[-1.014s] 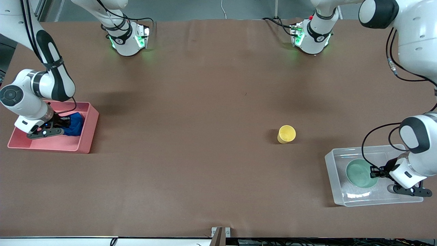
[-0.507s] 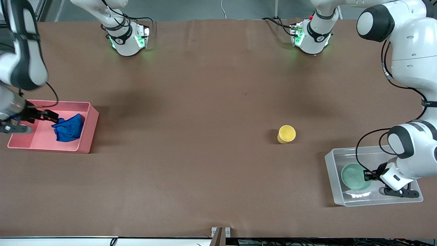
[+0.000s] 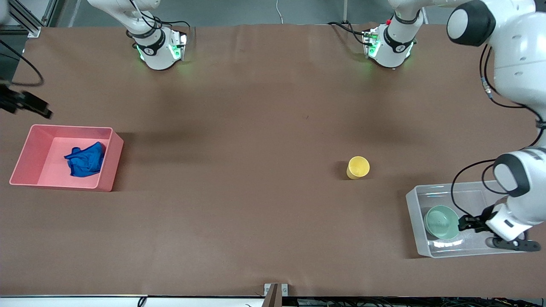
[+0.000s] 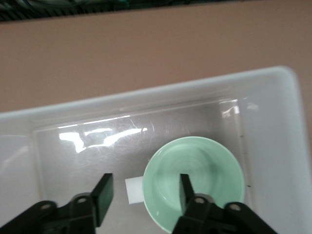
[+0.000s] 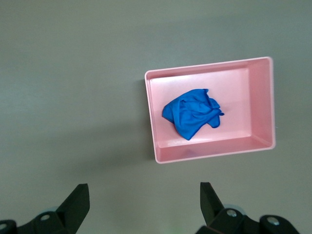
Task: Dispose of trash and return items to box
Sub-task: 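Withdraw the right gripper and move the left gripper to the yellow cup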
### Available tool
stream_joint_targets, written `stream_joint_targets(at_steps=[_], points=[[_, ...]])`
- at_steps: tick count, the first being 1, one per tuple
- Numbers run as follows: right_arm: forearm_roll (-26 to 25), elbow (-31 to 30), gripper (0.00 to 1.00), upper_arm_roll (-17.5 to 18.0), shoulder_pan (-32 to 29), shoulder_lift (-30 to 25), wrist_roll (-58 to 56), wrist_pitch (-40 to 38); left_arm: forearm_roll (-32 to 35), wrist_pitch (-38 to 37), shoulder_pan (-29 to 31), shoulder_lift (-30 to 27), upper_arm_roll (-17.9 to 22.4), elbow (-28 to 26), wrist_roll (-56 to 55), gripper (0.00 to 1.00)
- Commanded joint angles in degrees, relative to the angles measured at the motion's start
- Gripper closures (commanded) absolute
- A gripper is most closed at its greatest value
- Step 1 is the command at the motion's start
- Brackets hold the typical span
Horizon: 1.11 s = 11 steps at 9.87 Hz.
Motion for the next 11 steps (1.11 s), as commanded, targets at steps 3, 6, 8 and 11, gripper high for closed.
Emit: stream_joint_targets(at_steps=[3,6,8,11], points=[[0.66,10.35,0.0,2.81,-3.25,2.77,1.4,-4.13,1.77,-8.15,-4.46,-21.89,-0.23,-19.22,-3.29,0.05],[0.39,10.09,0.0,2.9,-2.55,2.77,1.13,-4.91,1.77,-7.1,-8.59,-33.35,-3.2,-35.15,-11.44,0.05],[0.65,10.09,0.0,2.9,-2.63,2.77,0.61,-5.36,1.68,-5.61,-8.51,-35.65,-7.68,-40.89,-15.85,0.05],[1.36,10.0,0.0,2.9,-2.63,2.77,0.78,-5.27,1.77,7.08,-8.77,-35.23,-13.4,-51.41,-23.14,0.08]])
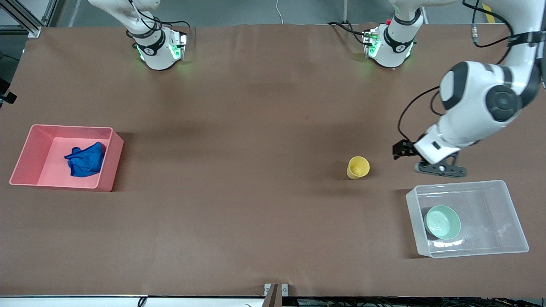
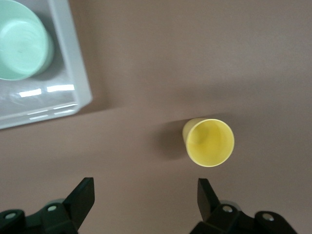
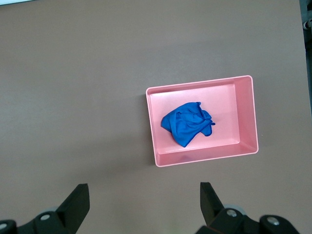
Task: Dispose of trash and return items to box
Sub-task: 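Withdraw the right gripper and move the left gripper to the yellow cup, then grasp the yellow cup with the left gripper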
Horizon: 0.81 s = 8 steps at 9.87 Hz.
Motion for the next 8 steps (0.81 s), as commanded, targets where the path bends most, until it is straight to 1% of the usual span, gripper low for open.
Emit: stream_joint_targets(at_steps=[1,2,3,4,5,6,7,8], points=[[1.28,0.69,0.0,0.56,-0.62,0.08,0.56,-0.96,1.39,13.18,-0.39,2.49,-2.39,-9.89,-3.04,0.08],[1.28,0.69,0.0,0.56,-0.62,0.08,0.56,-0.88,1.92,14.99,-1.71,5.47,-2.31,-10.01,-3.22,0.12],[1.28,0.69,0.0,0.56,-0.62,0.08,0.56,-0.88,4.53,16.75,-1.81,8.37,-2.31,-9.31,-4.09,0.13],[1.28,0.6,0.0,0.56,-0.62,0.08,0.56,-1.14,6.04,21.11,-1.81,11.1,-2.31,-9.13,-5.84,0.14],[1.28,0.6,0.0,0.56,-0.62,0.08,0.65,-1.14,6.31,23.94,-1.98,13.21,-2.31,-8.96,-6.55,0.18],[1.28,0.6,0.0,0.56,-0.62,0.08,0.56,-1.23,6.49,24.58,-1.98,14.37,-2.31,-8.61,-6.56,0.31],[1.28,0.6,0.0,0.56,-0.62,0.08,0.56,-1.4,7.19,24.59,-2.07,14.99,-2.31,-8.43,-6.65,0.71],[1.28,0.6,0.0,0.56,-0.62,0.08,0.56,-1.4,7.37,24.5,-1.98,15.51,-2.31,-7.73,-6.73,0.92]])
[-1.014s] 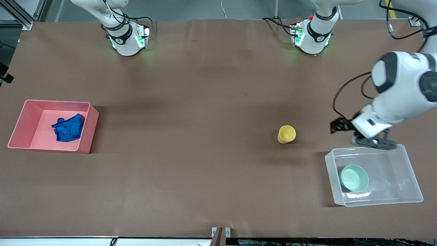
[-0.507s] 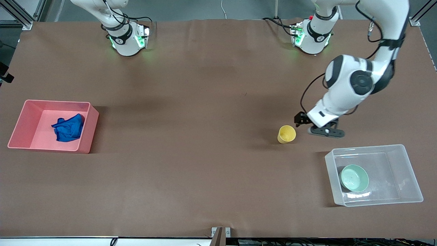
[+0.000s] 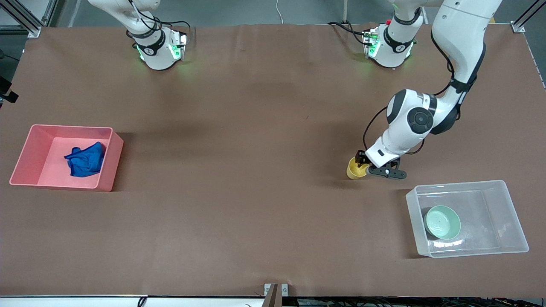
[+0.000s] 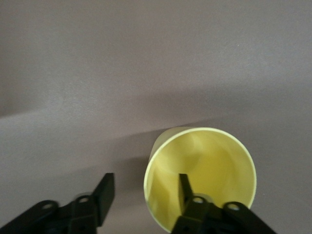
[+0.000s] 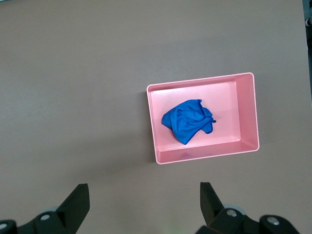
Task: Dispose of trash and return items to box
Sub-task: 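Grasp the yellow cup with the left gripper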
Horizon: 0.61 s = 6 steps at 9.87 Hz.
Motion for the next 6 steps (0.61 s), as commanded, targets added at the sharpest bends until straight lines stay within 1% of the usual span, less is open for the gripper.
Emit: stream_joint_targets(at_steps=[1,3,5,6], points=[[1.16,0.6,0.0,0.48,-0.62,0.08,0.56,-0.77,1.73,0.24,0.03,2.12,-0.03,1.43,-1.27,0.98],[1.16,0.6,0.0,0.48,-0.62,0.08,0.56,-0.77,1.82,0.15,0.11,1.86,-0.12,1.7,-1.09,1.0],[1.16,0.6,0.0,0.48,-0.62,0.08,0.56,-0.77,1.82,-0.81,0.99,0.46,-0.12,2.83,-0.22,1.0],[1.16,0.6,0.0,0.48,-0.62,0.08,0.56,-0.77,1.82,-4.39,1.17,-0.42,-0.03,4.93,0.05,1.0]])
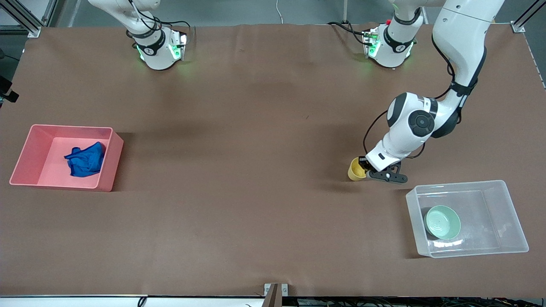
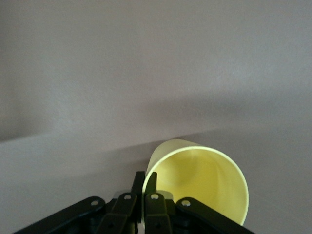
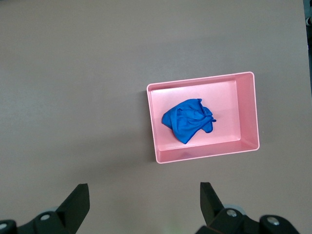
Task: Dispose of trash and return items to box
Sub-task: 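Carry the yellow cup with the left gripper over the clear box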
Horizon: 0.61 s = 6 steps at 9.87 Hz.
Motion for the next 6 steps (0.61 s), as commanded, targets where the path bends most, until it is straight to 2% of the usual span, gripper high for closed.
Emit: stream_joint_targets(at_steps=[1,3,4,6], points=[[1.23,0.59,0.0,0.48,-0.62,0.08,0.65,-0.55,1.73,-10.46,1.79,-0.41,-0.05,7.11,0.45,1.0],[1.14,0.59,0.0,0.48,-0.62,0.08,0.65,-0.55,1.65,-26.36,3.02,1.51,0.82,22.29,4.39,1.0],[1.14,0.59,0.0,0.48,-0.62,0.08,0.65,-0.63,1.73,-30.26,5.21,3.7,0.82,28.55,7.72,1.0],[1.14,0.59,0.0,0.48,-0.62,0.08,0.65,-0.55,2.78,-31.71,10.82,8.53,0.83,37.28,16.24,1.0]])
